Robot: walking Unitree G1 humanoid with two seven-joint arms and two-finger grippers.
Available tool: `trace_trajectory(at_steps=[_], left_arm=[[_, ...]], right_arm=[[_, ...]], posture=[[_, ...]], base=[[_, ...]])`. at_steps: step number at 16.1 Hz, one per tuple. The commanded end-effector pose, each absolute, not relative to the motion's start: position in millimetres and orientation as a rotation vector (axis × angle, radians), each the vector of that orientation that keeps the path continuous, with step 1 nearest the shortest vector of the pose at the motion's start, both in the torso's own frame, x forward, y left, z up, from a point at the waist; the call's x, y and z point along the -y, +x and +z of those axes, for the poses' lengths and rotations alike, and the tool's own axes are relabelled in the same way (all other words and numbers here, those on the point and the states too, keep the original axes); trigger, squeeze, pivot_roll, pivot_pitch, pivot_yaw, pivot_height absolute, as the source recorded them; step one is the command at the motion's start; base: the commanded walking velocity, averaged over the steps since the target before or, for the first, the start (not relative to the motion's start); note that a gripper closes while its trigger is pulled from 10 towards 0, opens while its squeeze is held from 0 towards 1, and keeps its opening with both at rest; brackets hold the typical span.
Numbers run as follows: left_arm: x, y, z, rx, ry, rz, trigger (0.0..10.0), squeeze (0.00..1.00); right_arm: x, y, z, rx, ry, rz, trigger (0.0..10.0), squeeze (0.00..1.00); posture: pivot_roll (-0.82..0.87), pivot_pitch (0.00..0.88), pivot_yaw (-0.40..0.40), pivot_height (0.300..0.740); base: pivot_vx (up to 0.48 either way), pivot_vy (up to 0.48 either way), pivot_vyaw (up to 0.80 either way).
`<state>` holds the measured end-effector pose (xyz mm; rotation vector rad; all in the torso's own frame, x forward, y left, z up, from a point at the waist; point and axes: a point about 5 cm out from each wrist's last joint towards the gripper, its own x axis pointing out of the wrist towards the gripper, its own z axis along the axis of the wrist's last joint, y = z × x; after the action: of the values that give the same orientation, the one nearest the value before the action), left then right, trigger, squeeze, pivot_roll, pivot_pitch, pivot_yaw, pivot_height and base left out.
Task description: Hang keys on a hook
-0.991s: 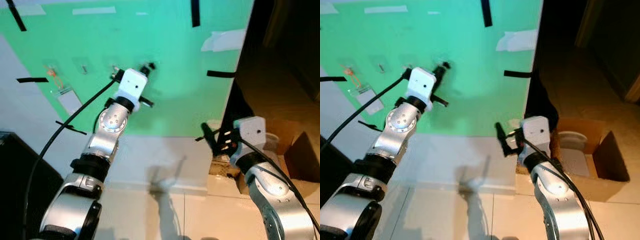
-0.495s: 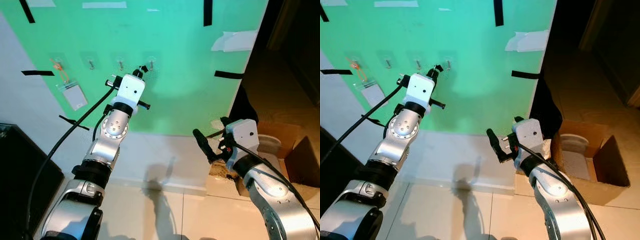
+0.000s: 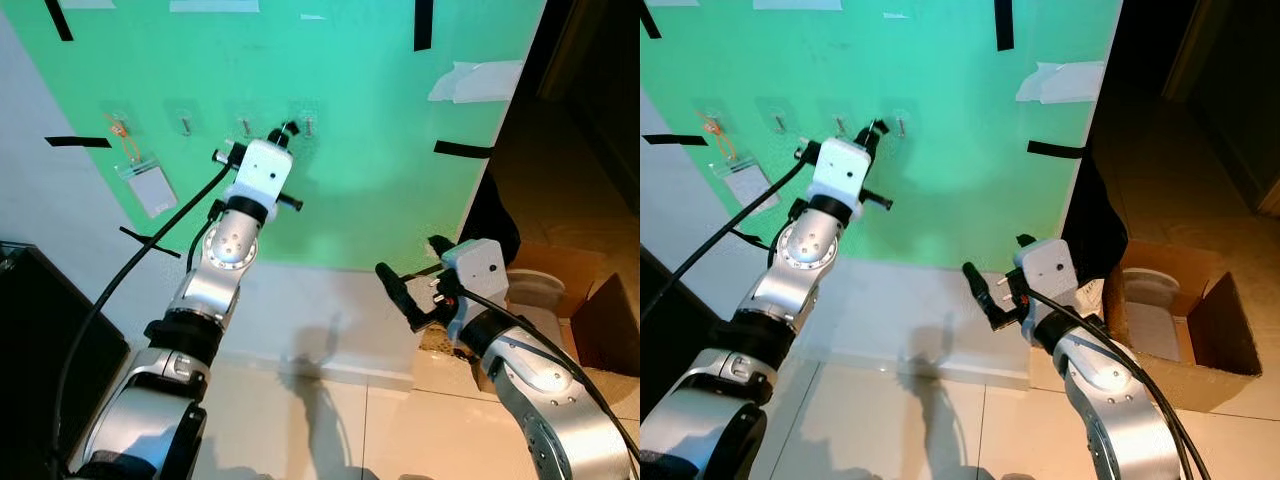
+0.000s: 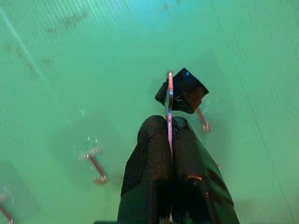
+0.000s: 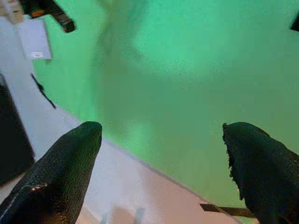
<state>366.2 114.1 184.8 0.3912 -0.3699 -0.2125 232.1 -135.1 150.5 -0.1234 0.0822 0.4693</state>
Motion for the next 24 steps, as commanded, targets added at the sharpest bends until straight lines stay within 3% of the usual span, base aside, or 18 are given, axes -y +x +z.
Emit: trace_trajectory(at_steps=[1,10,13,24], left_arm=[[-115.2,368.5,189.4,0.386,0.388,-0.215,10.0,0.0],[-104.6,372.5,189.6,0.395,0.409,-0.287,10.0,0.0],[-107.5,377.1,174.9,0.29,0.435,-0.299,10.0,0.0],[-118.1,373.5,153.6,0.2,0.441,-0.263,10.0,0.0]], right_arm=[[128.8,230.3,163.0,-0.014,-0.107,0.511,10.0,0.0],[123.7,227.9,178.3,0.1,-0.012,0.526,10.0,0.0],[124.1,227.1,178.1,0.103,-0.014,0.522,10.0,0.0],[121.6,226.2,176.7,0.099,-0.029,0.544,10.0,0.0]], posture=[[-0.24,0.0,0.08,0.74],[-0.26,0.0,0.095,0.74],[-0.27,0.0,0.103,0.74],[-0.26,0.0,0.098,0.74]], base=[[0.0,0.0,0.0],[0.0,0.0,0.0],[0.0,0.0,0.0],[0.0,0.0,0.0]])
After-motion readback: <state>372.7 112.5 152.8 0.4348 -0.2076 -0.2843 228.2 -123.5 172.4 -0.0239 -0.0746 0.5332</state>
